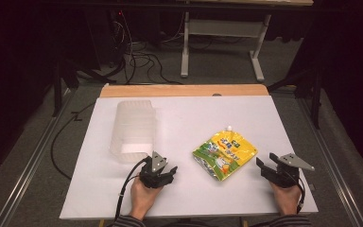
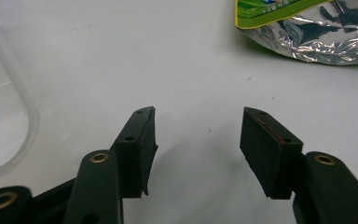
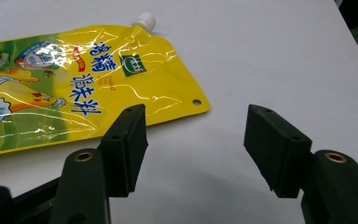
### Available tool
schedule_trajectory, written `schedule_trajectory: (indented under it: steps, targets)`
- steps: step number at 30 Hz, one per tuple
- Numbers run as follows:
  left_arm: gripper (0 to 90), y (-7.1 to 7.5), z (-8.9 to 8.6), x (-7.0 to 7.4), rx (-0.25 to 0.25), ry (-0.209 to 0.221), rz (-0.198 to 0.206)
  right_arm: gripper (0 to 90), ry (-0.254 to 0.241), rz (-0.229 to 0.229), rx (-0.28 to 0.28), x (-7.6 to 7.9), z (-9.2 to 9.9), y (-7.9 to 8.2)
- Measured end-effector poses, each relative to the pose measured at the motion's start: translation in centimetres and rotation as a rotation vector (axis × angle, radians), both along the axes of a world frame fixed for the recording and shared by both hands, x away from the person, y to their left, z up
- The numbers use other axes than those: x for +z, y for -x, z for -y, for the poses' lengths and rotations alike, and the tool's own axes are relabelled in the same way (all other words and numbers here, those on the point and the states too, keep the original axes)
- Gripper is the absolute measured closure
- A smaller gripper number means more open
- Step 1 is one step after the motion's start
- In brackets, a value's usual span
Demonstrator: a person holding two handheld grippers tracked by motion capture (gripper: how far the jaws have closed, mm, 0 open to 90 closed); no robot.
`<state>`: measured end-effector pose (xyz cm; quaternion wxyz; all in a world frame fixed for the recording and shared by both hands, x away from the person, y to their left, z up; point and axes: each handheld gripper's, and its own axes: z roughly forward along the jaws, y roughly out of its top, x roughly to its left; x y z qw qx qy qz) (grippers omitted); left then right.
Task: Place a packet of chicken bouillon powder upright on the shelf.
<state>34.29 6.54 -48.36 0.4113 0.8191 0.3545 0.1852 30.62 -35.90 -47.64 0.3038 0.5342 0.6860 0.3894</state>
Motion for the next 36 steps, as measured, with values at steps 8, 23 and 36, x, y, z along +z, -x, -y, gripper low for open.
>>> schedule_trajectory:
  steps: [8, 23, 36]
  targets:
    - [44.5, 0.0, 0.4, 0.5, -0.014, 0.024, 0.009, 39.5, 0.004, -0.002, 0.005, 0.0, 0.0, -0.1]
    - [41.6, -1.2, 2.3, 3.5, -0.044, 0.089, 0.034, 39.3, 0.005, -0.003, 0.001, 0.0, 0.0, -0.1]
    - [39.1, -3.2, 4.6, 5.2, -0.078, 0.147, -0.016, 39.2, 0.004, -0.003, 0.002, 0.0, 0.0, -0.1]
